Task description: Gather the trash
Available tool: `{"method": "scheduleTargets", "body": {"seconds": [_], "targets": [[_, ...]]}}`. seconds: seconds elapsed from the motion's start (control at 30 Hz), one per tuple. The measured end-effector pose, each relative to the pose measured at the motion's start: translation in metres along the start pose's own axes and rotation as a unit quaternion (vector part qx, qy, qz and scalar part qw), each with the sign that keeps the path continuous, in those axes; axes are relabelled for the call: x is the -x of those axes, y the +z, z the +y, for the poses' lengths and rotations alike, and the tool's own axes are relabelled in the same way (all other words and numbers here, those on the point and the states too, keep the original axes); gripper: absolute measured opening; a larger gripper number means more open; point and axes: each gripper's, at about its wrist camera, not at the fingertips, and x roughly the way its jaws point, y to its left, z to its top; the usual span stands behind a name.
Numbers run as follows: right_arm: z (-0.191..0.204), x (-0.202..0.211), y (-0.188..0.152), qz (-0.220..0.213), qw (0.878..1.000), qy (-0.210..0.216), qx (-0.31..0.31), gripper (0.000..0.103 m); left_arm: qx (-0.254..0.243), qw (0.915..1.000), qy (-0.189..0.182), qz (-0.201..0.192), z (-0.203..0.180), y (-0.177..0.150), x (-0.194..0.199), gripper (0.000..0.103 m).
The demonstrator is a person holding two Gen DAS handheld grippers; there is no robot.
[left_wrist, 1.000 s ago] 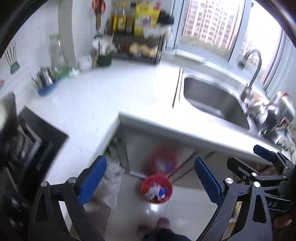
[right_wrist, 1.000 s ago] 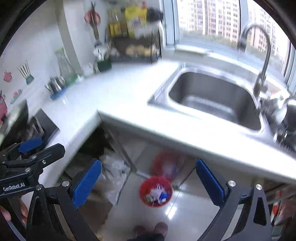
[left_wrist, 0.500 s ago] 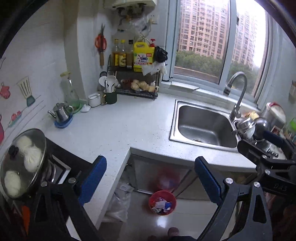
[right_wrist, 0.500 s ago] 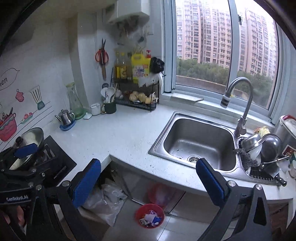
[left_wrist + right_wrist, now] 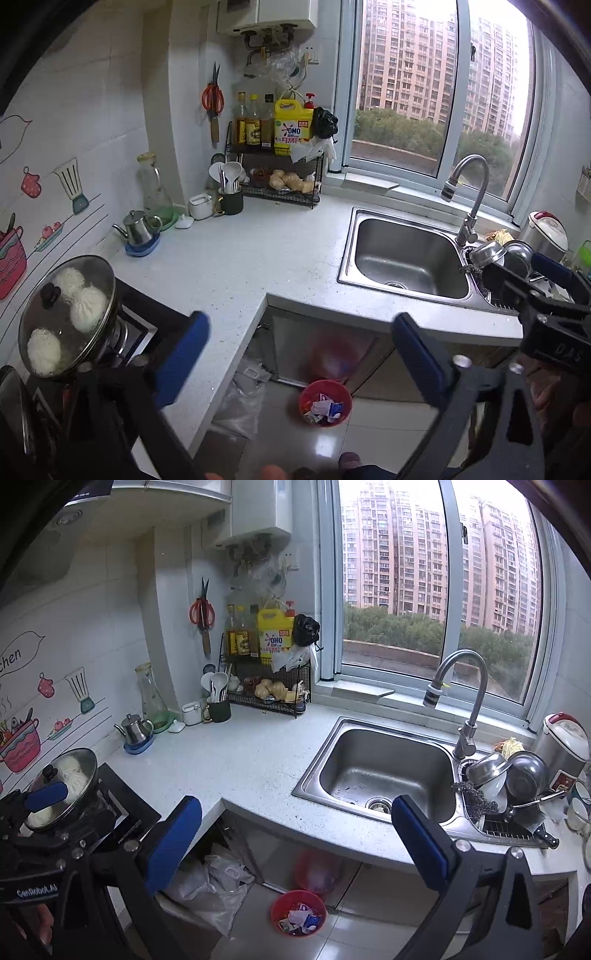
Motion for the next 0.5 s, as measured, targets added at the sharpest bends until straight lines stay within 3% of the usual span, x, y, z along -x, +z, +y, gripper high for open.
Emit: {"method": "scheduleTargets", "body": {"seconds": [0.5], "targets": [[0.011, 0.012, -0.018, 0.027, 1.0, 0.002, 0.009, 0.102, 0.006, 0.9998, 0.013, 0.01, 0.0, -0.018, 0.015, 0.103]]}}
